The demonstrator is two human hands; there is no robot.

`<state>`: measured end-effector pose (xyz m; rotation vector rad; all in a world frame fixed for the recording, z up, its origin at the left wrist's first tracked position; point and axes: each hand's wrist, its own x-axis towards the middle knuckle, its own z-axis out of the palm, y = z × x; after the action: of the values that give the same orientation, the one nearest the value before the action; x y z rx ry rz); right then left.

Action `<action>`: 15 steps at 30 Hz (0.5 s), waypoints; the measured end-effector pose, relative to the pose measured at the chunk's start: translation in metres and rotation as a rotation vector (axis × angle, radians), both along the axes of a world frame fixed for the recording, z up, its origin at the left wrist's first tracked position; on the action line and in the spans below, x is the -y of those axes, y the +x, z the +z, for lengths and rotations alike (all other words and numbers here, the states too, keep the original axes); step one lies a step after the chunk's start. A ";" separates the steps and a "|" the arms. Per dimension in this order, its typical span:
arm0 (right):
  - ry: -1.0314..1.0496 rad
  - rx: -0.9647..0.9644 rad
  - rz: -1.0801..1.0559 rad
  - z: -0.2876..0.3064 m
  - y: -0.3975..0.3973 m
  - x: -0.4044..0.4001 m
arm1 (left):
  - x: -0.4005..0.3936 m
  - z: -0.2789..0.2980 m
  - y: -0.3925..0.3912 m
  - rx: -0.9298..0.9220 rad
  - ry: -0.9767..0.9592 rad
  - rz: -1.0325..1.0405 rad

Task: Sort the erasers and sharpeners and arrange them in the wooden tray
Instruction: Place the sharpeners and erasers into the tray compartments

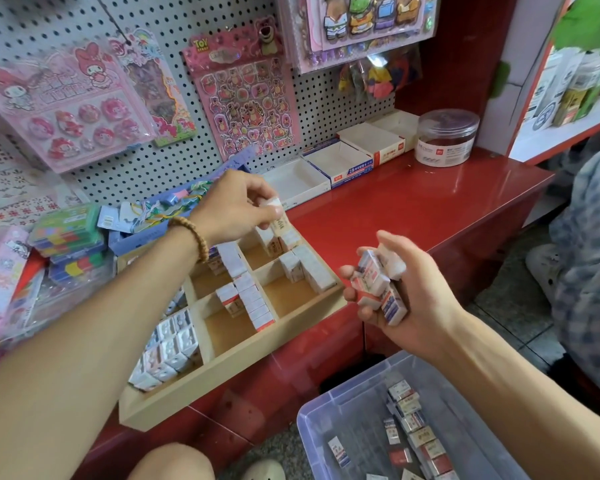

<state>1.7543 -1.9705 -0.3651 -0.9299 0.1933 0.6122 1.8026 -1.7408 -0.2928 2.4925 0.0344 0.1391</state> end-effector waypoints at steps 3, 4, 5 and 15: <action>0.105 -0.052 0.005 -0.001 0.002 0.004 | -0.007 -0.010 0.007 -0.031 0.175 0.020; 0.121 -0.057 0.009 -0.001 0.002 0.004 | -0.007 -0.014 0.008 -0.050 0.191 0.024; 0.121 -0.056 0.013 -0.002 0.003 0.004 | -0.007 -0.019 0.010 -0.071 0.198 0.027; -0.010 -0.042 -0.042 -0.010 0.006 -0.004 | -0.012 -0.059 0.023 -0.020 0.308 0.087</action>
<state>1.7601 -1.9669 -0.3756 -0.9212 0.2530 0.5929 1.8258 -1.7292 -0.3521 2.8015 0.1398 0.1662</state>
